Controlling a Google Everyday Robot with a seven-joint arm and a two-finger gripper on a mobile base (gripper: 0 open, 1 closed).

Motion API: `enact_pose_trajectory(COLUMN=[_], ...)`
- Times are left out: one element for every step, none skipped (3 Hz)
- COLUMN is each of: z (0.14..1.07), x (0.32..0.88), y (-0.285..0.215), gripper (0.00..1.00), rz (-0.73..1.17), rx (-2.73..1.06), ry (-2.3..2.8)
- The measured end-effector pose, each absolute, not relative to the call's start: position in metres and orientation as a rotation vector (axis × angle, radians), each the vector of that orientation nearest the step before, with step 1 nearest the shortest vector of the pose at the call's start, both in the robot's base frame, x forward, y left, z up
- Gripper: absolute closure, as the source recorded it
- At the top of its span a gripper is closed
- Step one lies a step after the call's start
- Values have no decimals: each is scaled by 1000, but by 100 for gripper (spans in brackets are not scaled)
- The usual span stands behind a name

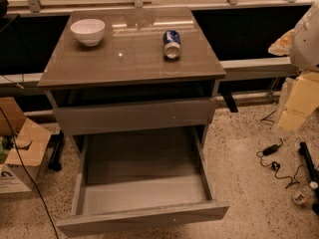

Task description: Place pepsi can into middle drawer

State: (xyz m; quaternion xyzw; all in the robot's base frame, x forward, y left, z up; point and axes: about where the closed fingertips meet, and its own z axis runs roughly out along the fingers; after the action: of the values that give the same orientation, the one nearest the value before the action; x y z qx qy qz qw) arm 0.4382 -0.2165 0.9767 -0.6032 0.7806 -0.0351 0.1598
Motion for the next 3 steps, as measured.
enact_pose_trajectory(z=[977,974,967], x=[438,461,494], y=[-216,-199,-181], gripper=[0,0,0], rz=[-100,-31,103], rx=[-1723,-1686,-1622], ry=[2230,2173,2120])
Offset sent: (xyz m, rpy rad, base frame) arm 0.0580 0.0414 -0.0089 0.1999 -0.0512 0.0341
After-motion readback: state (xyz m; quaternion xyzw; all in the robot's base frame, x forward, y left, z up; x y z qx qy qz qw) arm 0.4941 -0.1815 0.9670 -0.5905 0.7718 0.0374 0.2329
